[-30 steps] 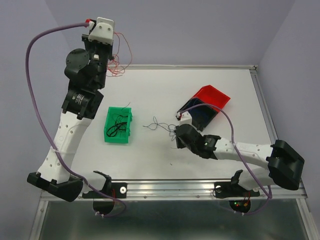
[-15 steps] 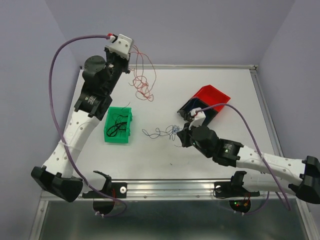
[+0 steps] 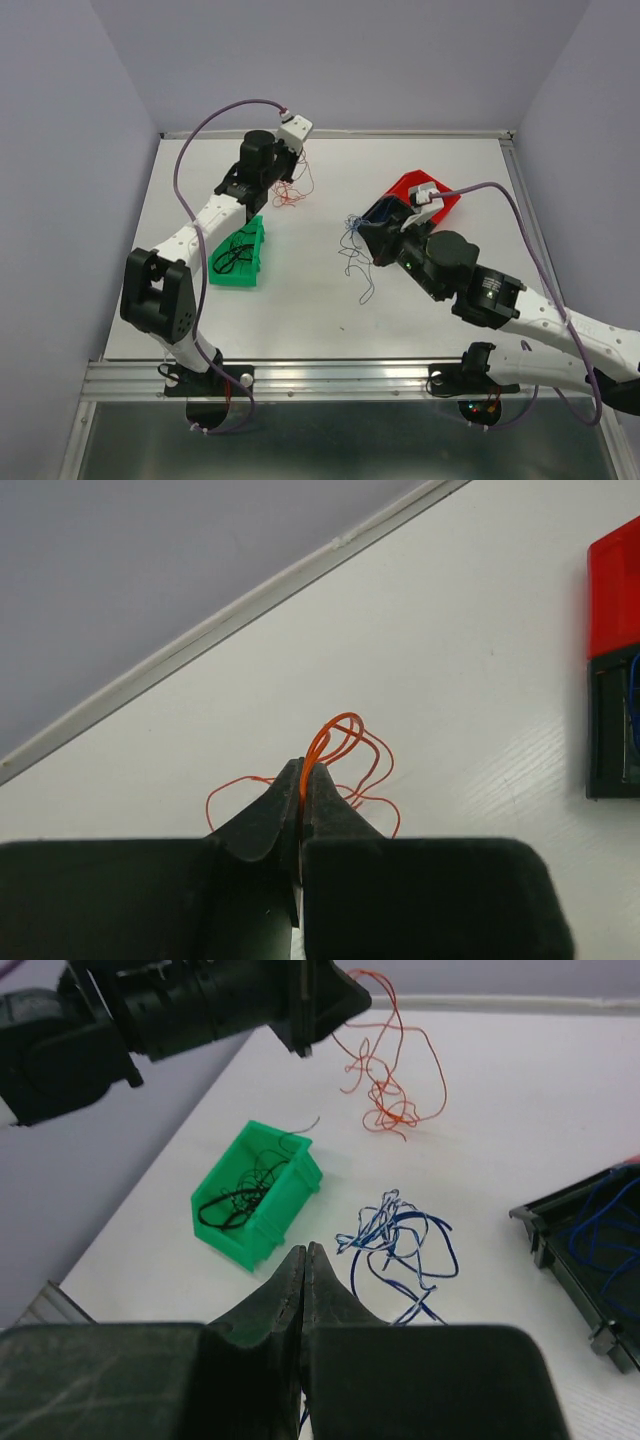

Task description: Untangle the cables

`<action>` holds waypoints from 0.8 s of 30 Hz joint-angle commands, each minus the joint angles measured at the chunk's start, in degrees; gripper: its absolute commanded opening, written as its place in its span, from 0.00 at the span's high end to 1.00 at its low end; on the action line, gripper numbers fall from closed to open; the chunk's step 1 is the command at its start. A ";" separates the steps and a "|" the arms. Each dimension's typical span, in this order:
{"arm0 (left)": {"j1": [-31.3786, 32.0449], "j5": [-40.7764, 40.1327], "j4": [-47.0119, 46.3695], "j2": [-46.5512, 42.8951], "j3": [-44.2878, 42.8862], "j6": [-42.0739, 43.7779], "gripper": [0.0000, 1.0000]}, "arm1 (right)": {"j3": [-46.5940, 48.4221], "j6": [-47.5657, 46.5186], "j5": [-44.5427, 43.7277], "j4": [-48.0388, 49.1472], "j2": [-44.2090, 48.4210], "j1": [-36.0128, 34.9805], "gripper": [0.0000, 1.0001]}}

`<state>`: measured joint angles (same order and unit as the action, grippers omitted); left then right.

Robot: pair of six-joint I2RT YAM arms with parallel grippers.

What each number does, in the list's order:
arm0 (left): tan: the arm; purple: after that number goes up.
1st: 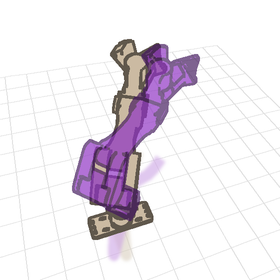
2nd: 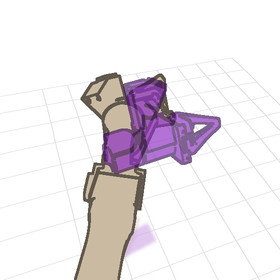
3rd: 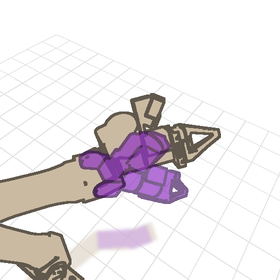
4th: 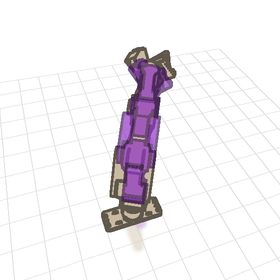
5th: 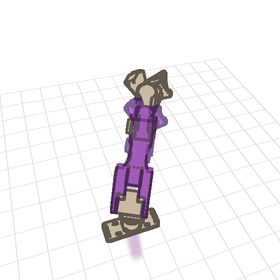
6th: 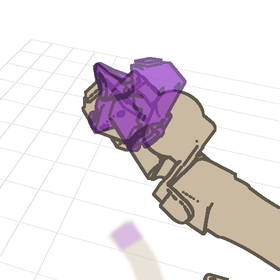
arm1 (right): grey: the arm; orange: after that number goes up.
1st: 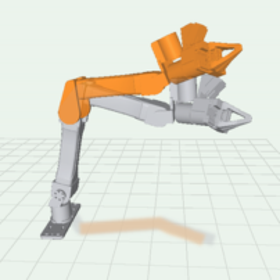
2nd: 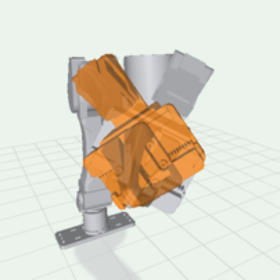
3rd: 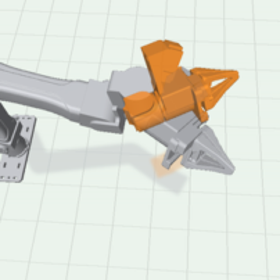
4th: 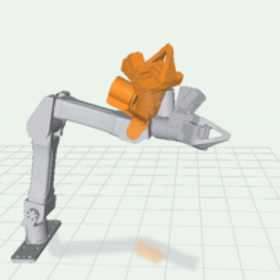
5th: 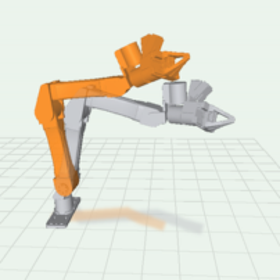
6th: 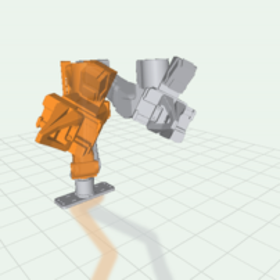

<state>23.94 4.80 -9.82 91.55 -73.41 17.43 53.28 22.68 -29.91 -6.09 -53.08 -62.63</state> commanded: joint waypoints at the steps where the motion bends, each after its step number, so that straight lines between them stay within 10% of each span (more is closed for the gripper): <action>1: 0.05 2.94 -2.76 -1.81 -0.24 0.67 0.90 | 7.61 -4.22 1.43 0.02 -0.71 -0.21 0.99; 4: -0.04 1.97 -2.91 -2.86 1.06 0.76 0.49 | 10.09 -6.32 2.31 -0.24 -1.50 -0.21 0.99; 9: 0.05 3.20 -4.86 -9.01 5.20 0.85 0.17 | 15.80 -10.01 3.45 -0.42 -3.08 -0.21 0.99; 24: -0.13 19.90 -19.43 -25.53 24.43 1.91 0.04 | 27.33 -18.01 5.92 0.37 -12.84 -0.21 1.00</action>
<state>23.90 17.69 -20.58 69.71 -54.52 20.01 77.73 7.64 -23.38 -7.49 -66.94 -62.65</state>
